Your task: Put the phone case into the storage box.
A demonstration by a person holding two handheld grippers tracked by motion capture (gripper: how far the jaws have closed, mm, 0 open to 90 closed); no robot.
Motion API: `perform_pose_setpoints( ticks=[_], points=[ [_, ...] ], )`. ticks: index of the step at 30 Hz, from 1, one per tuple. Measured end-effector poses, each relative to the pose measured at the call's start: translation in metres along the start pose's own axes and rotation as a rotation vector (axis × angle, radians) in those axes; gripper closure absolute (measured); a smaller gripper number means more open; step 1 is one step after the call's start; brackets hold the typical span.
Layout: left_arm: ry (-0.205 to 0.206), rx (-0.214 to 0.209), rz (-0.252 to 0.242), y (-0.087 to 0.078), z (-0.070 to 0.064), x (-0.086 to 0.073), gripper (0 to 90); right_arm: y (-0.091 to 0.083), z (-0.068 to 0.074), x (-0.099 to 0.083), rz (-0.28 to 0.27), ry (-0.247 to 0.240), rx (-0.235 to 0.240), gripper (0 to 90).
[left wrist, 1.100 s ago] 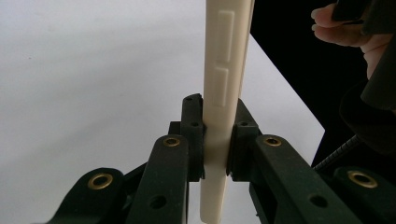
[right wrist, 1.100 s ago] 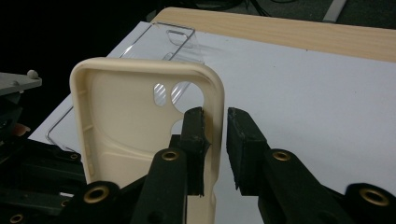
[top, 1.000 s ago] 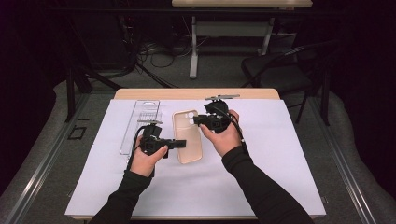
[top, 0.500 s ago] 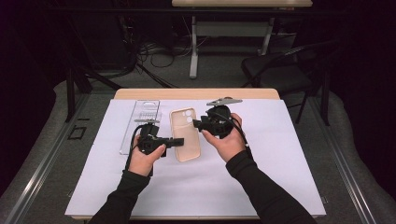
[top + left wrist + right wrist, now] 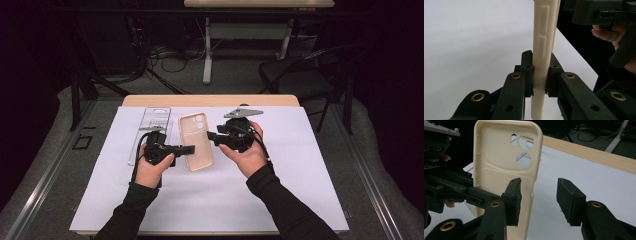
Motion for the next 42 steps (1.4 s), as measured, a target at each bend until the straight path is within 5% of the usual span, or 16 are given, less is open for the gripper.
perform_pose_setpoints(
  ticks=[12,23,30,42],
  points=[
    [0.038,-0.020,-0.038,-0.007,-0.004,0.003,80.7,-0.009,-0.001,-0.004,-0.024,-0.012,0.036,58.1],
    [0.067,-0.035,-0.062,-0.015,-0.008,0.007,80.7,-0.018,0.005,-0.006,-0.054,-0.048,0.112,50.4],
    [0.083,-0.046,-0.070,-0.018,-0.011,0.008,80.7,-0.020,0.005,-0.007,-0.067,-0.074,0.107,47.9],
    [0.105,-0.066,-0.076,-0.019,-0.019,0.007,80.7,-0.022,0.008,-0.011,-0.058,-0.055,0.151,51.4]
  ],
)
Point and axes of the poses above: each handheld gripper's, and its own axes: y roughly forward along the jaws, x roughly out of its top, z roughly to its left, the point moved 6 cm from there along y, roughly forward along the jaws, and after that the axes turned 5 degrees about -y, right-handed, at the moved point
